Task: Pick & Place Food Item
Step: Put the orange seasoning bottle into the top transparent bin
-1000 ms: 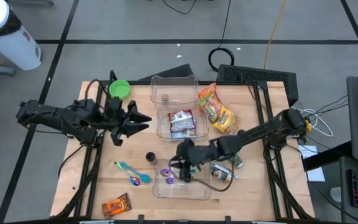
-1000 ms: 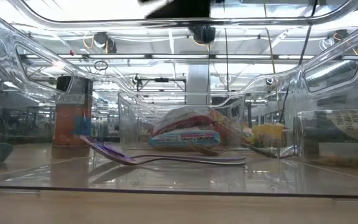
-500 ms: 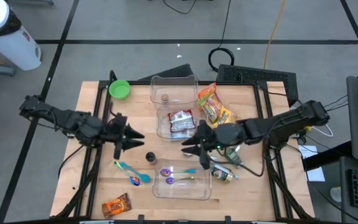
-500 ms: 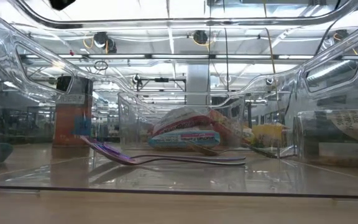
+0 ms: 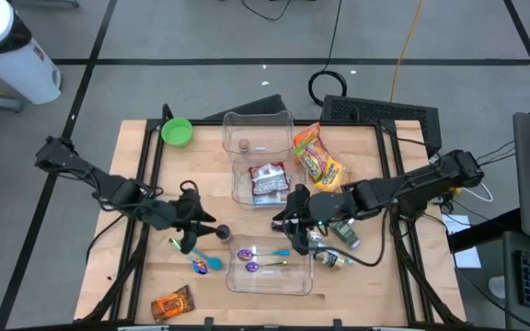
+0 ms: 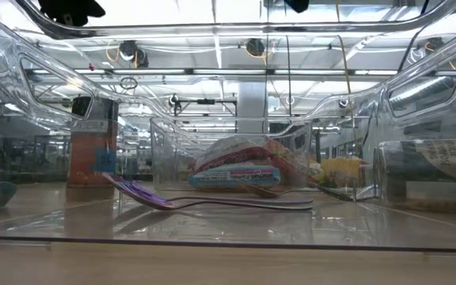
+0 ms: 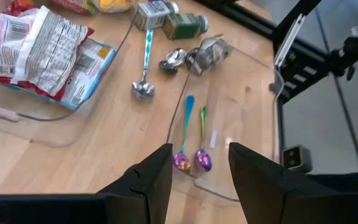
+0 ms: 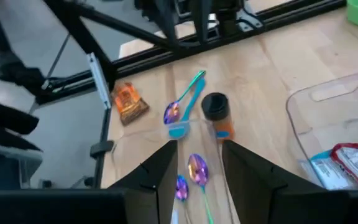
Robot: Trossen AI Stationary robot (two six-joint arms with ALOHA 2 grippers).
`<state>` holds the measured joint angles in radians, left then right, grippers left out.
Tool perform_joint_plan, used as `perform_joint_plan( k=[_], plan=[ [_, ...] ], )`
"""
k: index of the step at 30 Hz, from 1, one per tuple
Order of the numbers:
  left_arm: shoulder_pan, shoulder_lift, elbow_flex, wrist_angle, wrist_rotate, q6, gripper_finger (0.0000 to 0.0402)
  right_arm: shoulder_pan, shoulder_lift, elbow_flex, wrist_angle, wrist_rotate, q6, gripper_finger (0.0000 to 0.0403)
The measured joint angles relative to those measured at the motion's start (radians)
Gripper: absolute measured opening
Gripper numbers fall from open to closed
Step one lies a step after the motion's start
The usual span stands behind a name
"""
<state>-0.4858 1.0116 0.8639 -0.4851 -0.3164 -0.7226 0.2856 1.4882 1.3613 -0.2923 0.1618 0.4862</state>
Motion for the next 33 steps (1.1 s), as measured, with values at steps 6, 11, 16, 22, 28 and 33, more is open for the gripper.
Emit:
perform_joint_plan(
  k=[6, 11, 16, 22, 28, 33],
  plan=[
    [0.020, 0.016, 0.000, -0.029, 0.006, 0.011, 0.0166, -0.039, 0.018, 0.000, -0.003, -0.005, 0.022, 0.0160],
    [0.082, 0.016, 0.000, -0.086, 0.077, 0.010, 0.0166, -0.064, 0.018, 0.000, -0.003, -0.005, -0.026, 0.0197],
    [0.139, 0.016, 0.000, -0.104, 0.164, 0.039, 0.0188, -0.090, 0.018, 0.000, -0.016, -0.006, -0.082, 0.0221],
    [0.195, 0.061, -0.001, -0.097, 0.234, 0.099, 0.0240, -0.136, 0.017, -0.015, -0.021, -0.005, -0.111, 0.0231],
    [0.206, 0.159, -0.001, -0.090, 0.275, 0.215, 0.0275, -0.163, 0.017, -0.060, -0.019, -0.040, -0.107, 0.0228],
    [0.206, 0.222, -0.001, -0.088, 0.279, 0.258, 0.0282, -0.166, 0.017, -0.110, -0.017, -0.062, -0.067, 0.0229]
  ],
)
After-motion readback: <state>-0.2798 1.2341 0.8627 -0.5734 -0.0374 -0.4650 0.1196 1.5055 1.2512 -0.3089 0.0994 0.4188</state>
